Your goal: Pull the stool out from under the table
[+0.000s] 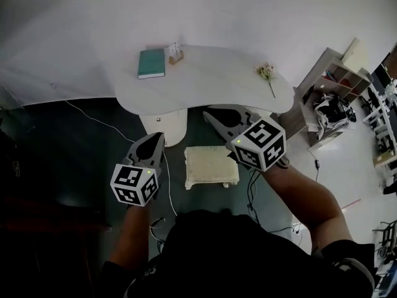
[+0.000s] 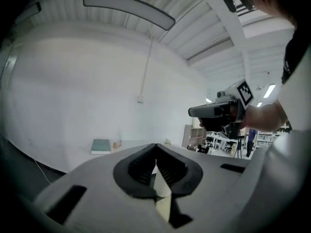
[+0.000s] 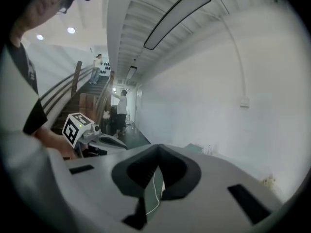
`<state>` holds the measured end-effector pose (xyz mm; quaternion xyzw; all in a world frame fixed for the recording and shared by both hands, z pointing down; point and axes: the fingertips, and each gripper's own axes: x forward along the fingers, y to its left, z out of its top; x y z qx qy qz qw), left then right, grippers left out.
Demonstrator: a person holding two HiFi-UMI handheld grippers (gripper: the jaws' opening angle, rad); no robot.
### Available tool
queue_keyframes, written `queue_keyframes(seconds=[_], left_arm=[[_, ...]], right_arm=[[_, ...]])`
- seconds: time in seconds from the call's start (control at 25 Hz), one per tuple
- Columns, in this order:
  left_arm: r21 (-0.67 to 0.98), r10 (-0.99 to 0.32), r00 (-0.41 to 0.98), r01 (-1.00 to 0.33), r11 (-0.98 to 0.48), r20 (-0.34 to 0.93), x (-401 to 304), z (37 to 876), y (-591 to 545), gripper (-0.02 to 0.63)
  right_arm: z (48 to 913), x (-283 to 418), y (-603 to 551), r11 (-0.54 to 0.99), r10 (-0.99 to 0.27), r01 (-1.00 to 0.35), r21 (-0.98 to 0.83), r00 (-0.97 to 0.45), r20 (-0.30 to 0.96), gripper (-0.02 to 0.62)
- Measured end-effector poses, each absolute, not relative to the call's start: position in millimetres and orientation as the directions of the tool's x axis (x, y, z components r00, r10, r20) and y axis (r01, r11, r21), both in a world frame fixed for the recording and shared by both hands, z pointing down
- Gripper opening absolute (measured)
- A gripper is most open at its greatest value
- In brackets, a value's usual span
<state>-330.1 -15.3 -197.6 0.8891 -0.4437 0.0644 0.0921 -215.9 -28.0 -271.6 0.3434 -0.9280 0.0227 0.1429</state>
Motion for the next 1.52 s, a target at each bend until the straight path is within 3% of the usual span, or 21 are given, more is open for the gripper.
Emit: queue_keyframes(seconds=[0.12, 0.28, 0.52, 0.92, 1.12, 1.52], left_arm=[[0.071, -0.803, 0.559, -0.827, -0.558, 0.204, -325.5, -197.9, -25.9, 0.002], [0.016, -0.834, 0.514, -0.853, -0.521, 0.201, -309.1, -203.1, -37.4, 0.000], [-0.030, -0.807, 0.577, -0.811, -0.585, 0.125, -269.6, -215.1, -27.1, 0.000], [0.074, -0.804, 0.544, -0.836, -0.544, 0.240, -249.3, -177.9, -30.4, 0.000], [0.009, -0.803, 0.552, -0.825, -0.565, 0.223, -234.6, -192.4, -41.1, 0.006], [-0.056, -0.858, 0.480, -0.866, -0.497, 0.183, -241.5, -207.1, -36.9, 0.008]], right_arm=[[-272.9, -180.5, -21.9, 0.708, -0.700, -0.703, 0.061, -0.690, 0.183, 0.005], [-244.3, -114.8, -2.4, 0.588, -0.802, -0.805, -0.078, -0.593, 0.067, 0.005], [-198.8, -50.4, 1.8, 0.535, -0.833, -0.832, -0.148, -0.548, 0.074, 0.004], [-220.6, 17.0, -8.8, 0.485, -0.873, -0.871, -0.080, -0.488, 0.015, 0.003], [-218.6, 21.6, -5.9, 0.496, -0.864, -0.848, -0.186, -0.504, -0.003, 0.003], [-216.3, 42.0, 12.2, 0.499, -0.861, -0.854, -0.151, -0.508, 0.026, 0.003]])
